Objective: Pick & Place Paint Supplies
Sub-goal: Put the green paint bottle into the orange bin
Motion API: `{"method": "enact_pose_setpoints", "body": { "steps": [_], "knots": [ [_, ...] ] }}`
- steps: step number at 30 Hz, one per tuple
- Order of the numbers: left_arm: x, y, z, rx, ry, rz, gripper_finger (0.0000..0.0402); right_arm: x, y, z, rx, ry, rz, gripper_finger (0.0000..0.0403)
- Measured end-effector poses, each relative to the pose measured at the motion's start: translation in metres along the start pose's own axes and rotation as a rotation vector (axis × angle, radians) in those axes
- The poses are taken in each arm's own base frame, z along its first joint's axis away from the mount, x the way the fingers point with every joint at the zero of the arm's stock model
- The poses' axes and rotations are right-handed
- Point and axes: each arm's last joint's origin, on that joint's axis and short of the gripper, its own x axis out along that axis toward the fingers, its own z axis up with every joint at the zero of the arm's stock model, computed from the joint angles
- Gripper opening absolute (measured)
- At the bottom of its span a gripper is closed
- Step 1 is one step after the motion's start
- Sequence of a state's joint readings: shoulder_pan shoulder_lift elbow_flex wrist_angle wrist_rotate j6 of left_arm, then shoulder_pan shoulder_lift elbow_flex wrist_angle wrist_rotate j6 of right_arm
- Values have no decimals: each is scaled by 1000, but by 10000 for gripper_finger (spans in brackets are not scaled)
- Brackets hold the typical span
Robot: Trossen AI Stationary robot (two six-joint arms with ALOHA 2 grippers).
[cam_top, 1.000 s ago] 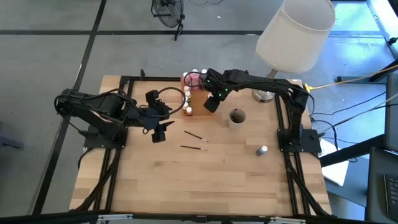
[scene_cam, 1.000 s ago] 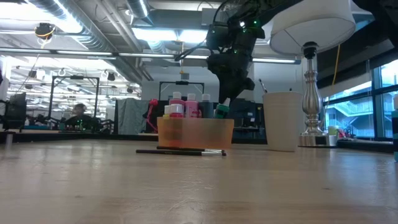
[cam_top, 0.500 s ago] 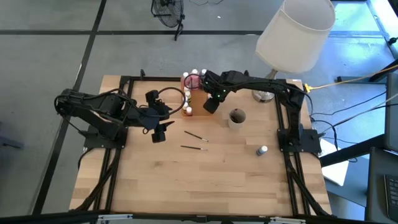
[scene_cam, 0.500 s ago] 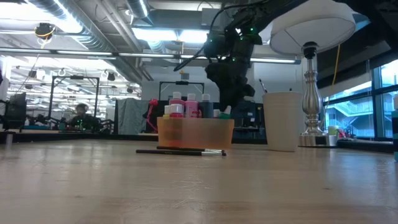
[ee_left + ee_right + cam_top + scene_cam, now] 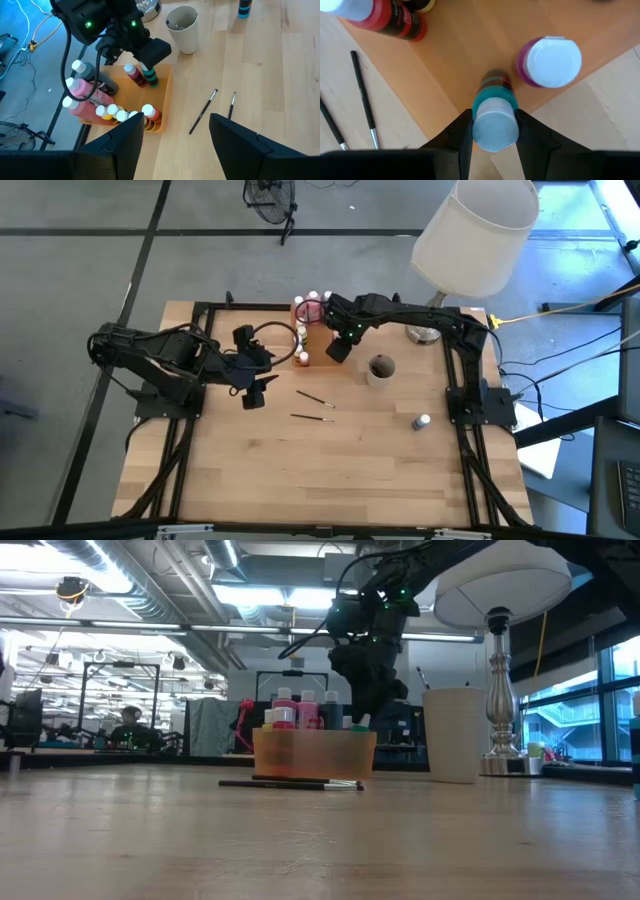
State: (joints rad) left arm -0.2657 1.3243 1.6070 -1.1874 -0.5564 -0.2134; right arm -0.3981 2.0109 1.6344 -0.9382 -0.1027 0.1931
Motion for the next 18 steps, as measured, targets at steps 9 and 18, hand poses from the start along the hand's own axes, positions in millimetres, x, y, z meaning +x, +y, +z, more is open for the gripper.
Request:
{"method": "enact_pose_setpoints", "body": {
  "steps": [9,18],
  "knots": [
    [0,0,0,8,0,0,221,3,0,0,4,2,1,168],
    [0,0,0,8,-1,0,221,4,1,1,2,-10,7,168]
  ]
}}
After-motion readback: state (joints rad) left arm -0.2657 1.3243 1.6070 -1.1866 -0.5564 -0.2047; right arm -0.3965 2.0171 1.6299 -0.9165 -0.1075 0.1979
